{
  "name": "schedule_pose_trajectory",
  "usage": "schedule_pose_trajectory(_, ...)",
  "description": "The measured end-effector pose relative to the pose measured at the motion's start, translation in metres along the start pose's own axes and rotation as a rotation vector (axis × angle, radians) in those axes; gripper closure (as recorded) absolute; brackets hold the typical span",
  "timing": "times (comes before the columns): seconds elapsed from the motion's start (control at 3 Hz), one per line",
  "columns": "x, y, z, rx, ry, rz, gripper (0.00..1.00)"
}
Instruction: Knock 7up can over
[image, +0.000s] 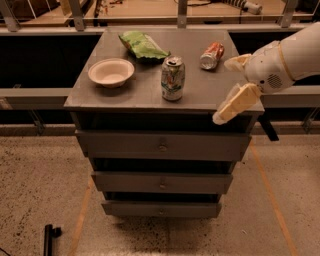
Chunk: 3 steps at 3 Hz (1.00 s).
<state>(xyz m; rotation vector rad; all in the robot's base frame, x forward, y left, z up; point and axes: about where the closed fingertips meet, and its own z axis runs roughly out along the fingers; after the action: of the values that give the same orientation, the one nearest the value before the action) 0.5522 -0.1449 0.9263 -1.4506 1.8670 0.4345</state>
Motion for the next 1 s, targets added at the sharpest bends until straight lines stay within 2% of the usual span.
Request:
schedule_pose_trajectory(0.33, -0.010, -0.031, 0.049, 0.054, -0.128, 0.040, 0.00)
schedule_pose_trajectory(0.67, -0.017, -0.053, 0.050, 0.133, -0.160, 0.046, 0.00)
schedule_pose_trajectory(1.0, -0.017, -0.053, 0.050, 0.132, -0.160, 0.046, 0.00)
